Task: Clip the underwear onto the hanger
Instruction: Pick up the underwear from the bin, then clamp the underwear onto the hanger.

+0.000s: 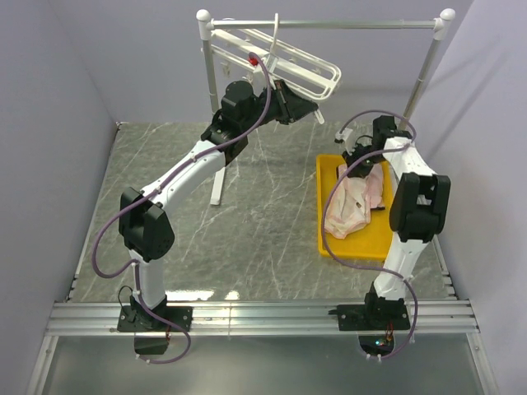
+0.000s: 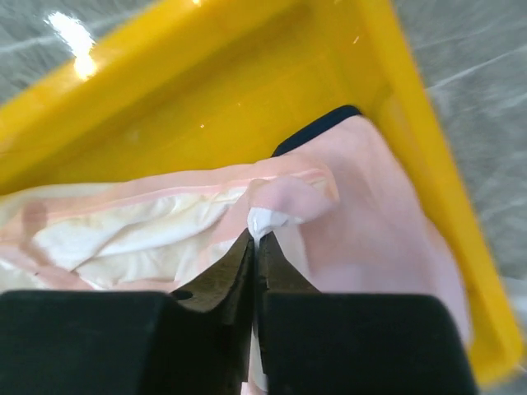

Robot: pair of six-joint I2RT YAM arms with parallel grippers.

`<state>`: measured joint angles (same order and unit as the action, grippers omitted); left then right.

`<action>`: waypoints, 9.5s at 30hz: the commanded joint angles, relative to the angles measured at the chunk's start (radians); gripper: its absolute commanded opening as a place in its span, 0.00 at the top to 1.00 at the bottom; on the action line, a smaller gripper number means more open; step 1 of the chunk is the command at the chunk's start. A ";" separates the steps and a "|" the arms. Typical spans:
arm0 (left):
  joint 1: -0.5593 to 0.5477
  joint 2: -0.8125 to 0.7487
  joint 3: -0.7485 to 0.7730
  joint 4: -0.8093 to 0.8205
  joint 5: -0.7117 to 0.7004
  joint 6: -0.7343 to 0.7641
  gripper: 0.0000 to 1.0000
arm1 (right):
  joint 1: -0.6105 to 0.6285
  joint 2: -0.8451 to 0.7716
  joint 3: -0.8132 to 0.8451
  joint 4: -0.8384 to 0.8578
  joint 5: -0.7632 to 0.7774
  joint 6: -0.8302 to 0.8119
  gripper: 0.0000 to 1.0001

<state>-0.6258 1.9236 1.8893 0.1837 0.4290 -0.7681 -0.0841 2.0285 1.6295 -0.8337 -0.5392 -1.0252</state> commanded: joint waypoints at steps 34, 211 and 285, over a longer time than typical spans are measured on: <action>0.031 -0.026 -0.171 0.519 0.289 -0.157 1.00 | -0.121 -0.910 -0.359 0.370 -0.547 0.329 1.00; 0.044 0.109 0.007 0.944 0.494 -0.223 1.00 | 0.001 -0.746 -0.148 0.757 -0.826 0.788 1.00; 0.038 0.137 0.039 0.941 0.475 -0.249 1.00 | 0.061 -0.712 -0.085 0.903 -0.726 0.932 1.00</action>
<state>-0.5819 2.0594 1.9129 1.0801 0.9012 -1.0115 -0.0170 1.3327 1.5505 -0.0219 -1.2495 -0.1673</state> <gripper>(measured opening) 0.126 0.029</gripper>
